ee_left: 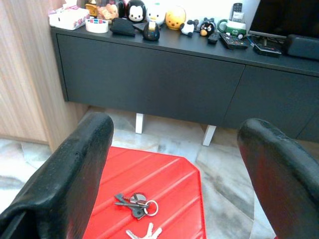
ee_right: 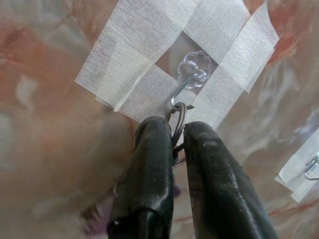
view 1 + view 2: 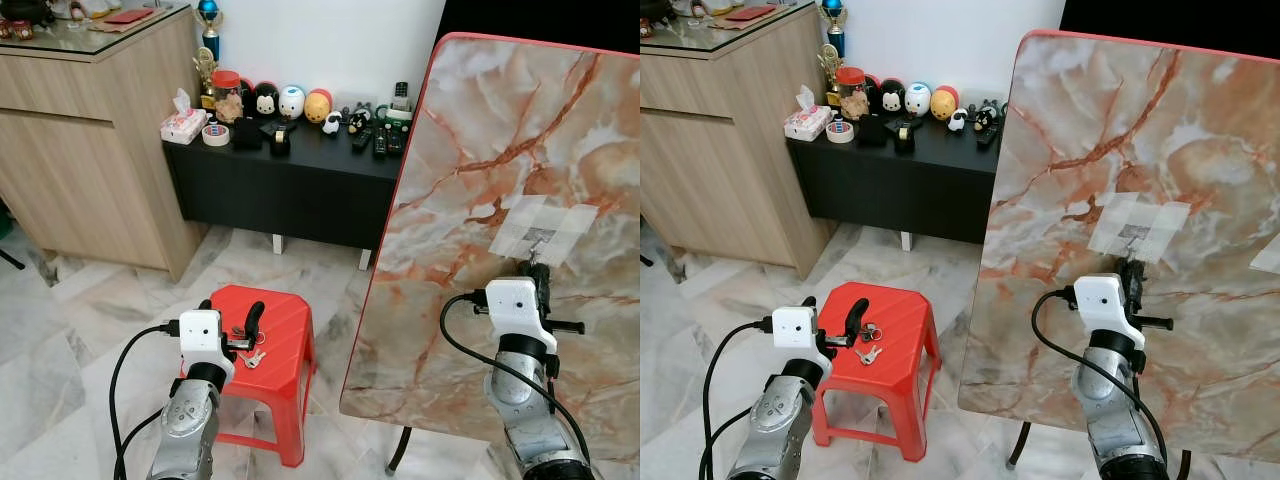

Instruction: Hang keys on a hook

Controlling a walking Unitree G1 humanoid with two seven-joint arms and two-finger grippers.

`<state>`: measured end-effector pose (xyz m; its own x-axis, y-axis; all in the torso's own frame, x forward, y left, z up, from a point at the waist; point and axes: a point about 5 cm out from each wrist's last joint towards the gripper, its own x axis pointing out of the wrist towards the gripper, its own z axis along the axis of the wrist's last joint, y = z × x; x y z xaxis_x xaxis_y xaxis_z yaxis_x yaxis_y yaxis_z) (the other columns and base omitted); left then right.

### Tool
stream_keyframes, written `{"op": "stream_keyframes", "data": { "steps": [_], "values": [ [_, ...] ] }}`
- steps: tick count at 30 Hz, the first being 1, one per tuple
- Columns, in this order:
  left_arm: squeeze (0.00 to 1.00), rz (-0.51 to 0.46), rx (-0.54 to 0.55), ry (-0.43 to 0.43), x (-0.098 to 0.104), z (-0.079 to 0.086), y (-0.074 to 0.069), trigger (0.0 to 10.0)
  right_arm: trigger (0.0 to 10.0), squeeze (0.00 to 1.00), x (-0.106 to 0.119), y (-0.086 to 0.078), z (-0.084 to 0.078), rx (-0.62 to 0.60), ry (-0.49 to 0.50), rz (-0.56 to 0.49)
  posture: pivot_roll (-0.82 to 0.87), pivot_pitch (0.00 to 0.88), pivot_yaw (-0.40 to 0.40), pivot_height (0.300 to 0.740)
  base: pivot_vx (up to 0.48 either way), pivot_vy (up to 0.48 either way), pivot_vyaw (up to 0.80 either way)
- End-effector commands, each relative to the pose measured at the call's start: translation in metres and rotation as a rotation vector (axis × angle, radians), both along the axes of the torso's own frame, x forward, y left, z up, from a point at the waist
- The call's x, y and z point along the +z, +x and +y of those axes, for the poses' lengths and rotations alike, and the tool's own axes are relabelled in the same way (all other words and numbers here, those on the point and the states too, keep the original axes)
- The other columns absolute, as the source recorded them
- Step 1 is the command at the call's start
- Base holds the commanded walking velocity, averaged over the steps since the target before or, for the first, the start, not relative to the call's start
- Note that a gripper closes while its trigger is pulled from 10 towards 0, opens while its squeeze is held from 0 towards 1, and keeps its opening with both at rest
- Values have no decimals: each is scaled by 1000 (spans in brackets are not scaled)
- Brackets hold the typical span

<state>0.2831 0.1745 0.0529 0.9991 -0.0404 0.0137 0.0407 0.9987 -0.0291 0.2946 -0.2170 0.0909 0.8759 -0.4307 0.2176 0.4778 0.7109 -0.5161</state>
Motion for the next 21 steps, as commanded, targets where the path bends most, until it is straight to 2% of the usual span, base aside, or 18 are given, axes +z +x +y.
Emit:
{"op": "stream_keyframes", "data": {
  "steps": [1, 3, 6, 7, 8, 9, 10, 13, 15, 17, 18, 19, 20, 21],
  "values": [
    [0, 14, -4, -13, -2, -2, 1, 10000, 10000, 937, -2, 2, 2, 25, 18, 16, -39, 0, -91, 740, 0, 0, 0],
    [0, 14, -3, -13, -2, -3, 1, 10000, 10000, 937, -3, 2, 3, 33, 25, 20, -39, 0, -91, 740, 0, 0, 0],
    [0, 15, -4, -12, -2, -3, 1, 10000, 10000, 878, -5, 2, 6, 60, 66, 20, -39, 0, -91, 740, 0, 0, 0],
    [0, 16, -4, -11, -2, -2, 0, 10000, 10000, 675, -4, 3, 13, 126, 118, 9, -39, 0, -91, 740, 0, 0, 0],
    [0, 18, -4, -11, -3, -2, 0, 10000, 10000, 553, -5, 3, 18, 167, 123, 16, -40, 0, -90, 740, 0, 0, 0],
    [0, 19, -3, -11, -3, -2, 0, 10000, 10000, 553, -5, 3, 19, 175, 111, 24, -40, 0, -90, 740, 0, 0, 0],
    [0, 20, -3, -11, -3, -2, 0, 10000, 10000, 0, -7, 2, 21, 193, 108, 37, -42, 0, -92, 740, 0, 0, 0],
    [0, 23, -3, -10, -4, -2, 0, 10000, 10000, 0, -11, 0, 28, 246, 135, 50, -42, 0, -92, 740, 0, 0, 0],
    [0, 26, -2, -10, -5, -1, 0, 10000, 10000, 0, -17, -7, 37, 333, 195, 70, -42, 0, -92, 740, 0, 0, 0],
    [0, 28, -2, -9, -5, -1, -1, 10000, 10000, 0, -20, -10, 40, 369, 227, 81, -44, 0, -92, 740, 0, 0, 0],
    [0, 36, -3, -5, -7, 0, -2, 10000, 10000, 0, -30, -15, 44, 399, 298, 131, -44, 0, -92, 740, 0, 0, 0],
    [0, 36, -3, -5, -7, 0, -2, 10000, 10000, 0, -30, -15, 44, 399, 298, 131, -44, 0, -92, 740, 0, 0, 0],
    [0, 47, -5, 0, -9, 1, -3, 10000, 10000, 0, -41, -19, 46, 415, 382, 187, -46, 0, -91, 740, 0, 0, 0],
    [0, 53, -5, 3, -10, 1, -3, 10000, 10000, 0, -47, -21, 48, 420, 427, 215, -48, 0, -91, 740, 0, 0, 0]
  ]
}}
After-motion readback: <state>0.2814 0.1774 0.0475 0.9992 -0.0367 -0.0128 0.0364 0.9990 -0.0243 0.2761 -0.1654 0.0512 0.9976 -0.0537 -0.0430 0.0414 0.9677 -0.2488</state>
